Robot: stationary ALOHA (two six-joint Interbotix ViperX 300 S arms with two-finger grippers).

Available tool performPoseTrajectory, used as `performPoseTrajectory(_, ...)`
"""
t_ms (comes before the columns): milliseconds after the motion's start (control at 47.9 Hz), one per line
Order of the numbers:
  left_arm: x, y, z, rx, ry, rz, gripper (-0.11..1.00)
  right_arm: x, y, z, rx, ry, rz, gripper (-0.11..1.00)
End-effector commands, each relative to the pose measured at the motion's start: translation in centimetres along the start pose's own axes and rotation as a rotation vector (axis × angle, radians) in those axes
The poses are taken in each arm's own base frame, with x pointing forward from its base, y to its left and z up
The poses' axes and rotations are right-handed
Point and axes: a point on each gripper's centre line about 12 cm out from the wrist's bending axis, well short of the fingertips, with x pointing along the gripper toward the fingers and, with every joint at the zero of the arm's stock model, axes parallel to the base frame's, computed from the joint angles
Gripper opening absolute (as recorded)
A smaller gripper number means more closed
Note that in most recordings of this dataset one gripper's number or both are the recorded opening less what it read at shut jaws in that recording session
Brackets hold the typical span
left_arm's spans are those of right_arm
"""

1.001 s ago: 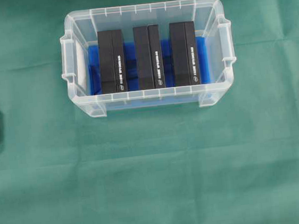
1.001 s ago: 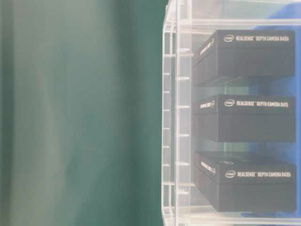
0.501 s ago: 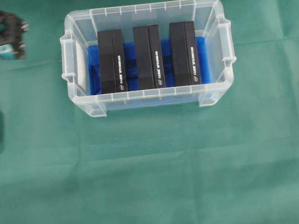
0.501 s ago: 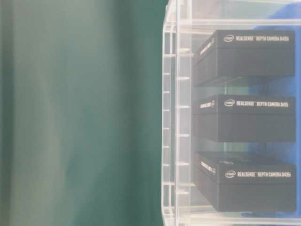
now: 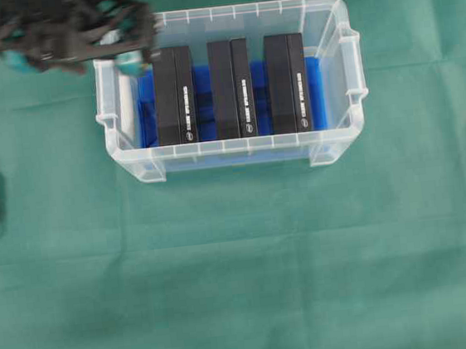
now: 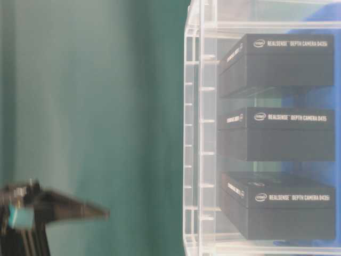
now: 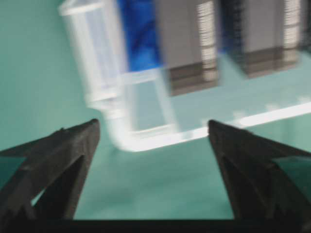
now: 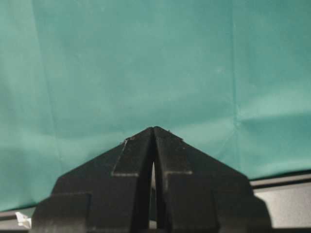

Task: Take the box out of the case with the left arm.
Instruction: 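Move the open left gripper over the middle black box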

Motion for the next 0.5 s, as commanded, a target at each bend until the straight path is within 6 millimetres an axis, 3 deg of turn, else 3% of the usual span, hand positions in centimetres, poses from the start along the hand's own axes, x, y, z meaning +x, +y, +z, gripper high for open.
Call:
performPoseTrajectory(0,-0.8,-2.0,0.2,0.005,-0.016,-0.04,0.97,-0.7,0.0,0.5,0.005,-0.026,0.001,0.0)
performPoseTrajectory(334,1.9,-8.6,1.2,-0.014,-0.014,-0.062,0.97,-0.6,-0.1,0.4,0.004,-0.021,-0.005,0.0)
performPoseTrajectory(480,2.7,-10.3,1.8,-0.014,-0.016,-0.068,0.97,-0.4,-0.1,0.4,0.003,-0.018,-0.01,0.0)
